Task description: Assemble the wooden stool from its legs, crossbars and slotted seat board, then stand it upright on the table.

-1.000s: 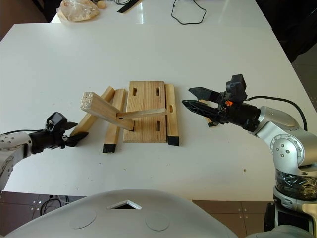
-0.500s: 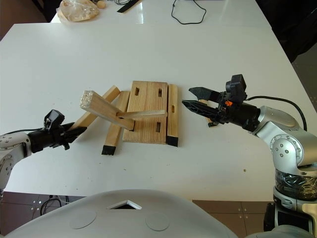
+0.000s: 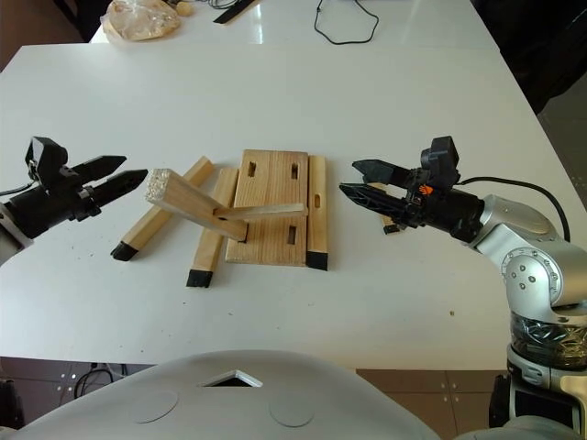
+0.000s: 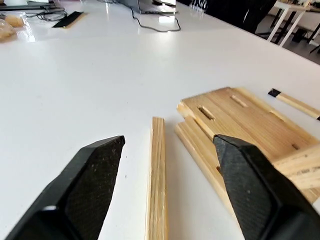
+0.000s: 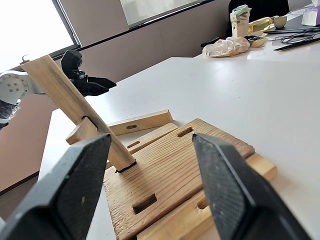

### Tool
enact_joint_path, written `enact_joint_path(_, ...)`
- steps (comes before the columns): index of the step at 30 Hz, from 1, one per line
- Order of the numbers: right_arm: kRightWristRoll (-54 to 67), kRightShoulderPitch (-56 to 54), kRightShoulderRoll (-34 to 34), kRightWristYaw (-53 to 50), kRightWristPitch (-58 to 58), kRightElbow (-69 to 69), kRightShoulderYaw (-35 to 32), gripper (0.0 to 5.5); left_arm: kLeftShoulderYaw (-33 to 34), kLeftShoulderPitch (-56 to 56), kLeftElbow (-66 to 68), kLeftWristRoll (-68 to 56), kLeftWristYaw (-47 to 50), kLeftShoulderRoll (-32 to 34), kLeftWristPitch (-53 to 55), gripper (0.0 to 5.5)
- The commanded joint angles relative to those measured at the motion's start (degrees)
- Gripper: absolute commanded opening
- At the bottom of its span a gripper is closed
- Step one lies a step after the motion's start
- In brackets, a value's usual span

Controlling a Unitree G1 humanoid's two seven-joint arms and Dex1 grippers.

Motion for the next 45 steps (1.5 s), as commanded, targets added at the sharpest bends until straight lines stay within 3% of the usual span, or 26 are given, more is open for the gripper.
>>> enact_joint_path(1, -0.92, -0.23, -0.50, 0.04, -0.95, 0.20, 0.03, 3.00, -5.19, 5.98, -3.17, 5.78, -3.13, 2.17, -5.50, 3.26)
enact_joint_path(9, -1.40, 0.03, -0.36, -0.04, -1.55, -0.03, 0.75, 3.00, -2.65, 2.21, 2.96, 8.63, -1.43, 1.28, -10.00, 3.26)
enact_joint_path(19, -2.09, 0.39, -0.15, -0.05, -2.13, -0.27, 1.73, 3.00, -9.13, 3.75, 12.24, 21.12, -6.29, 5.27, -23.34, 3.26)
enact_joint_path(45, -3.14, 0.14, -0.65, 1.30, -2.13, -0.15, 3.10, 3.00, -13.12, 1.83, 19.87, 25.23, -6.22, 4.23, -27.21, 3.26)
